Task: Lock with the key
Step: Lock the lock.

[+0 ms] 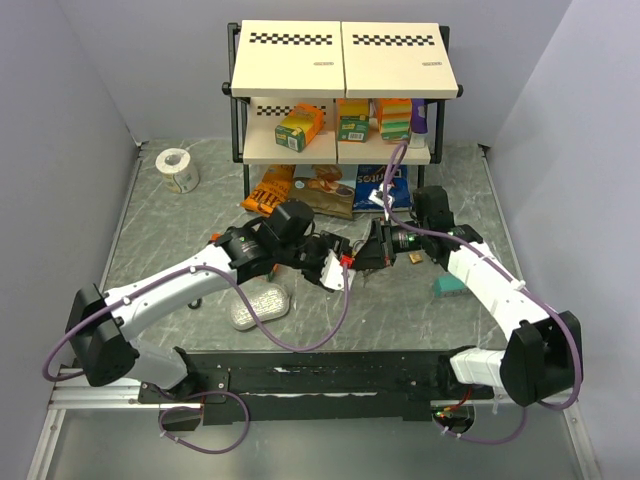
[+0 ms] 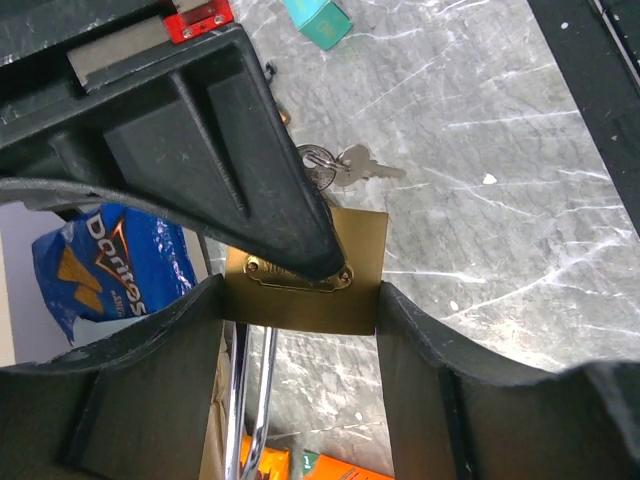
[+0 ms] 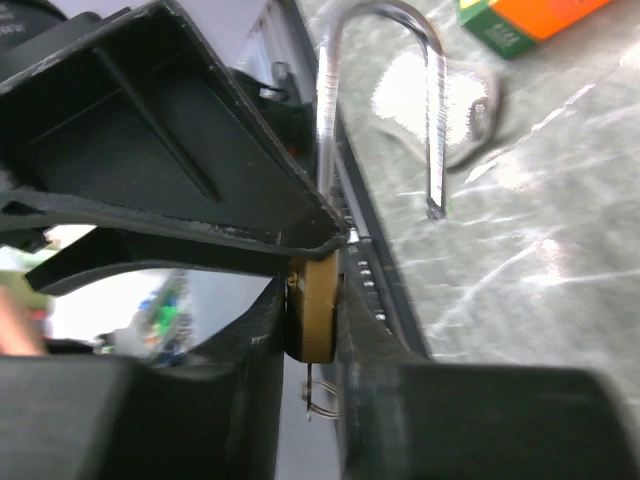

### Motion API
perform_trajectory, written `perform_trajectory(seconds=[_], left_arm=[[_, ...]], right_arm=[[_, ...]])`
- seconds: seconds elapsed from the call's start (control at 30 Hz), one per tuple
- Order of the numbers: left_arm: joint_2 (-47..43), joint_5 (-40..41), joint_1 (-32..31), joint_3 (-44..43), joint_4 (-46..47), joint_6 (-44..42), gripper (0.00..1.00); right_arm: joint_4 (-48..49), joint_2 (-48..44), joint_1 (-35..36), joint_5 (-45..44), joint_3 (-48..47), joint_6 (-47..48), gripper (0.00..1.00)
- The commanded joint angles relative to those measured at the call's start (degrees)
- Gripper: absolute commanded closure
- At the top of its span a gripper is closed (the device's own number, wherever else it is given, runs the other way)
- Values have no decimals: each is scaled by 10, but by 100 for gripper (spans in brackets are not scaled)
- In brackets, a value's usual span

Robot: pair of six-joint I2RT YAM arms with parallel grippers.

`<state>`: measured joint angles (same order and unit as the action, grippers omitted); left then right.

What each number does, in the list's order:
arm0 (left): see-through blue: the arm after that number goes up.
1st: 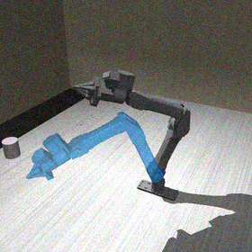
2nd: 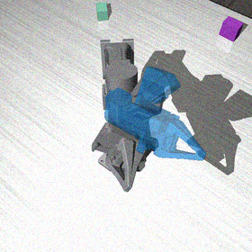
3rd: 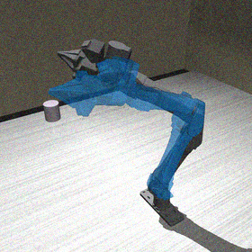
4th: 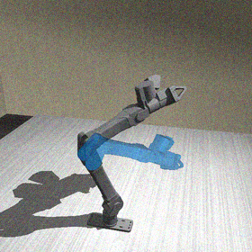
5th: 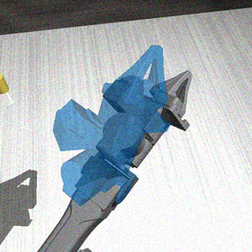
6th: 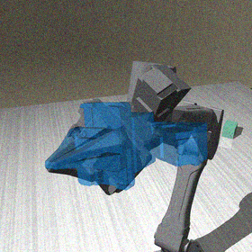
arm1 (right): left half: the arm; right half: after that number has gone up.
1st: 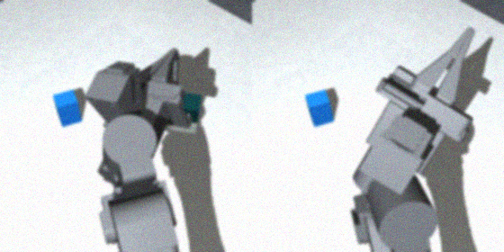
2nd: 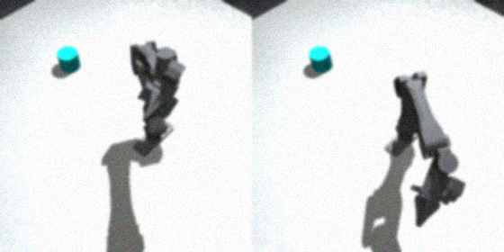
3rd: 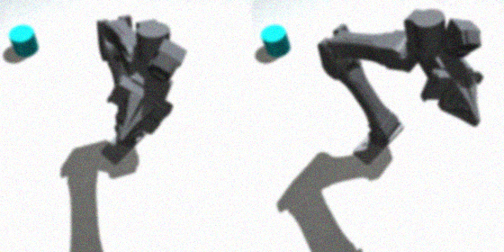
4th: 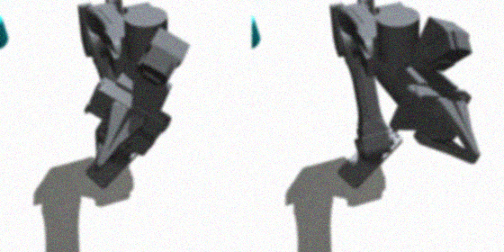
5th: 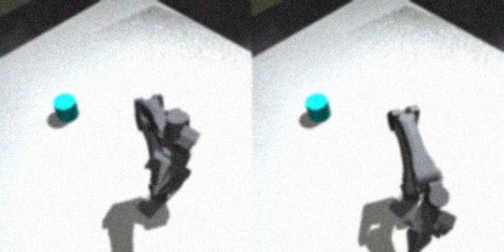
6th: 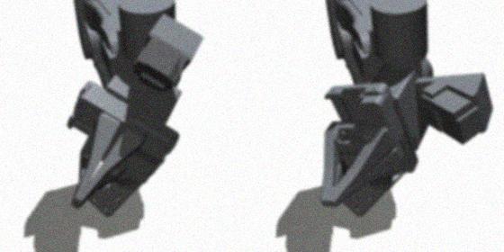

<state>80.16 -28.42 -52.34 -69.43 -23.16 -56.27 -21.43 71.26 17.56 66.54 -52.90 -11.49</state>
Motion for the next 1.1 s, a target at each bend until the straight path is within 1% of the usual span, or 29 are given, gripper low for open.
perform_trajectory(seconds=[0.0, 0.03, 0.07, 0.1, 0.17, 0.23, 0.27, 0.3, 0.33, 0.37, 0.4, 0.43, 0.47, 0.5, 0.53, 0.57, 0.63, 0.7, 0.73, 0.77, 0.8, 0.93, 1.0, 1.03, 1.07], left_arm=[[-26, 11, -2, -4, 73, 14, 93], [-26, 13, -2, -6, 63, 26, 84], [-26, 17, -2, -9, 57, 32, 60], [-27, 31, -3, -11, 51, 40, 46], [-37, 42, 1, -7, 39, 75, 28], [-54, 15, 30, -3, 34, 124, 23], [-58, -9, 62, -1, 19, 142, 20], [-62, -31, 80, -2, 8, 169, 19], [-68, -72, 97, -3, -1, 181, 18], [-70, -90, 128, -3, -21, 191, 17], [-72, -107, 142, -3, -29, 205, 17], [-77, -140, 155, -1, -33, 214, 18], [-80, -152, 175, 1, -34, 222, 18], [-83, -163, 182, 2, -34, 236, 18], [-85, -172, 188, 2, -35, 243, 18], [-84, -189, 194, -4, -39, 245, 20], [-78, -207, 196, -15, -65, 250, 22], [-73, -244, 195, -32, -91, 249, 22], [-71, -255, 195, -36, -95, 252, 23], [-72, -271, 194, -39, -96, 255, 23], [-80, -277, 194, -38, -83, 269, 23], [-110, -288, 190, -13, -29, 319, 27], [-128, -276, 172, -5, -22, 314, 28], [-133, -265, 150, 1, -22, 310, 31], [-137, -256, 141, 3, -23, 303, 34]], right_arm=[[17, 6, 6, 69, -15, -6, 98], [10, 8, 4, 69, -19, -3, 100], [8, 12, -2, 75, -24, -4, 100], [4, 12, -5, 75, -27, -4, 100], [-4, 6, -22, 75, -39, 1, 100], [-19, 2, -36, 77, -53, 21, 100], [-31, -5, -39, 76, -59, 32, 100], [-37, -11, -41, 75, -63, 44, 100], [-51, -17, -41, 75, -72, 68, 100], [-53, -31, -41, 74, -73, 76, 100], [-52, -39, -41, 78, -73, 81, 100], [-55, -46, -41, 81, -74, 92, 100], [-60, -58, -41, 89, -76, 104, 100], [-74, -63, -40, 96, -80, 114, 100], [-91, -68, -40, 104, -93, 171, 100], [-122, -76, -36, 101, -100, 191, 100], [-137, -85, -28, 85, -114, 232, 100], [-163, -97, -10, 74, -125, 258, 100], [-179, -99, -3, 58, -140, 293, 100], [-206, -100, 7, 49, -148, 309, 100], [-217, -101, 21, 42, -154, 333, 100], [-224, -114, 43, 15, -164, 348, 100], [-227, -117, 55, 5, -168, 353, 100], [-228, -118, 59, 3, -171, 356, 100], [-229, -119, 63, -2, -172, 357, 100]])
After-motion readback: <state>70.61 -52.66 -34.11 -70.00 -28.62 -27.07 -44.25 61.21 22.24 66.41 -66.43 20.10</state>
